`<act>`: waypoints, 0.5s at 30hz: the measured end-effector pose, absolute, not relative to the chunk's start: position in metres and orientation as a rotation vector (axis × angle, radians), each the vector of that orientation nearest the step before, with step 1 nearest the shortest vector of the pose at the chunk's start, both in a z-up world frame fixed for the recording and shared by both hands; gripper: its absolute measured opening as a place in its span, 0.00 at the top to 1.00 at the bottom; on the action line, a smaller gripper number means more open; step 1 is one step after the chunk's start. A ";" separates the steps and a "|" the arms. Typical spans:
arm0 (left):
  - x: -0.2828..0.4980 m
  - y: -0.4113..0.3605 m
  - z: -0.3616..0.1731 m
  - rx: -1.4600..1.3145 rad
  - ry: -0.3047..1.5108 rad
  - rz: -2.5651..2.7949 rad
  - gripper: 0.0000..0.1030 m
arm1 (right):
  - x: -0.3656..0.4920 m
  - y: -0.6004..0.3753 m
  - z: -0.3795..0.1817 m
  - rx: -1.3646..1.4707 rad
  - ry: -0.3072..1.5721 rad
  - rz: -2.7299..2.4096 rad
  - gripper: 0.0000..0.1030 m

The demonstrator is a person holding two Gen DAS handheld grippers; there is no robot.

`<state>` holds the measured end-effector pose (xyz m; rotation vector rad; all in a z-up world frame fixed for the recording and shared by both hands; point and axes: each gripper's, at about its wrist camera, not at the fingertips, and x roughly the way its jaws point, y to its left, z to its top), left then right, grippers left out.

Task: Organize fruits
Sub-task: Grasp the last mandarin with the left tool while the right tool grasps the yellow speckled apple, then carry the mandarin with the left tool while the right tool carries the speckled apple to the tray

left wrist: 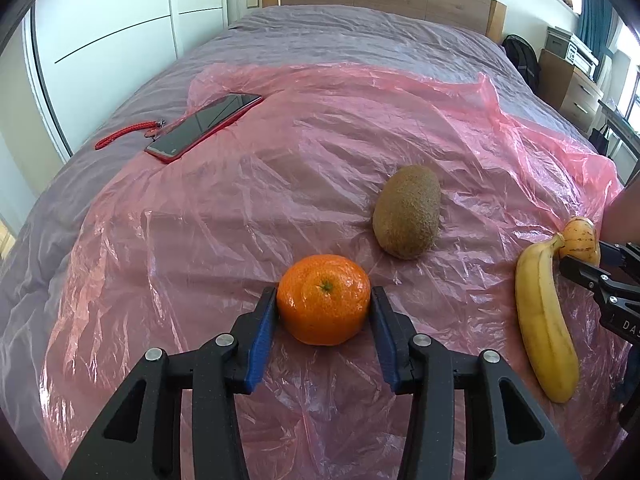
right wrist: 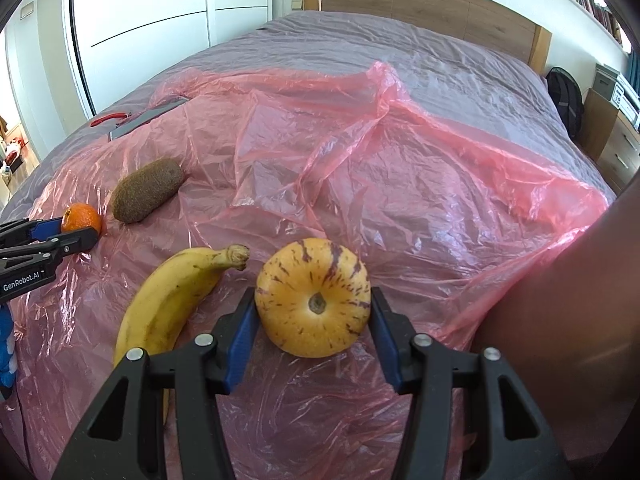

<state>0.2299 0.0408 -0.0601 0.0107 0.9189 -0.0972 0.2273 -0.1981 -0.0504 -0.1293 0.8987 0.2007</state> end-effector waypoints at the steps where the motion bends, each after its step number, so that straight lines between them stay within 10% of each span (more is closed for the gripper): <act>1: 0.229 0.041 -0.059 0.009 0.912 -0.098 0.61 | 0.226 -0.198 -0.049 -0.129 0.895 0.198 0.40; 15: 0.205 0.039 -0.027 0.007 0.846 -0.109 0.62 | 0.183 -0.197 -0.018 -0.087 0.845 0.221 0.40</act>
